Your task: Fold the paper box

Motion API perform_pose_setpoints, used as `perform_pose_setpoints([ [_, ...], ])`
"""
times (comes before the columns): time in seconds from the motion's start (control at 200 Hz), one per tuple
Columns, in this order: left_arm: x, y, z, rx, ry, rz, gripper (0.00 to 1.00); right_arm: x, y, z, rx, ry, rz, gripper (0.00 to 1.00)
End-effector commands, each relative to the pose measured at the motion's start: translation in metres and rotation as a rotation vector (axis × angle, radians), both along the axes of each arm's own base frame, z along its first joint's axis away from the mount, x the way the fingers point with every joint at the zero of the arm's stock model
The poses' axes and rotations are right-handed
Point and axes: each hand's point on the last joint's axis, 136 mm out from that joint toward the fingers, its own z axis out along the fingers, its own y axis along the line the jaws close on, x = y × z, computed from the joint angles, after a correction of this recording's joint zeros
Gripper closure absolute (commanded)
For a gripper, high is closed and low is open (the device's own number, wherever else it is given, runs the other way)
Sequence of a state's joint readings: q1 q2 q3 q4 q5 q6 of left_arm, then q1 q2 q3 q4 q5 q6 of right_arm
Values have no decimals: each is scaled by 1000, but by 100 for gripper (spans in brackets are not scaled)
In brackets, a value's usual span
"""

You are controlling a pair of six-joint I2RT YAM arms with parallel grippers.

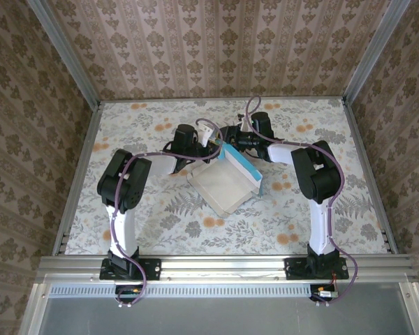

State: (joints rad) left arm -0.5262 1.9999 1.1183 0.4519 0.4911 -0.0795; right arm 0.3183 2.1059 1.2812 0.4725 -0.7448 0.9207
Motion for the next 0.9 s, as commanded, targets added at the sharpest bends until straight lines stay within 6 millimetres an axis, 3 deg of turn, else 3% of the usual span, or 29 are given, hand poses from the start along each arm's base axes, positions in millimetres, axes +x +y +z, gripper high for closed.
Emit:
perform_pose_setpoints([
  [0.0,1,-1,-7,98,-32,31,87,-19,7,-41,-36,138,34,49],
  [0.15,2,6,-11,209,-78,92,92,-19,6,-42,-37,146,20,49],
  [0.485,0,18,-9,303,-145,173,92,-22,5,-39,-40,150,21,49],
  [0.65,-4,27,-5,311,-148,220,92,-23,7,-29,-41,142,35,46],
  [0.895,-29,51,0,312,-140,289,91,-24,16,-4,-44,104,85,40],
])
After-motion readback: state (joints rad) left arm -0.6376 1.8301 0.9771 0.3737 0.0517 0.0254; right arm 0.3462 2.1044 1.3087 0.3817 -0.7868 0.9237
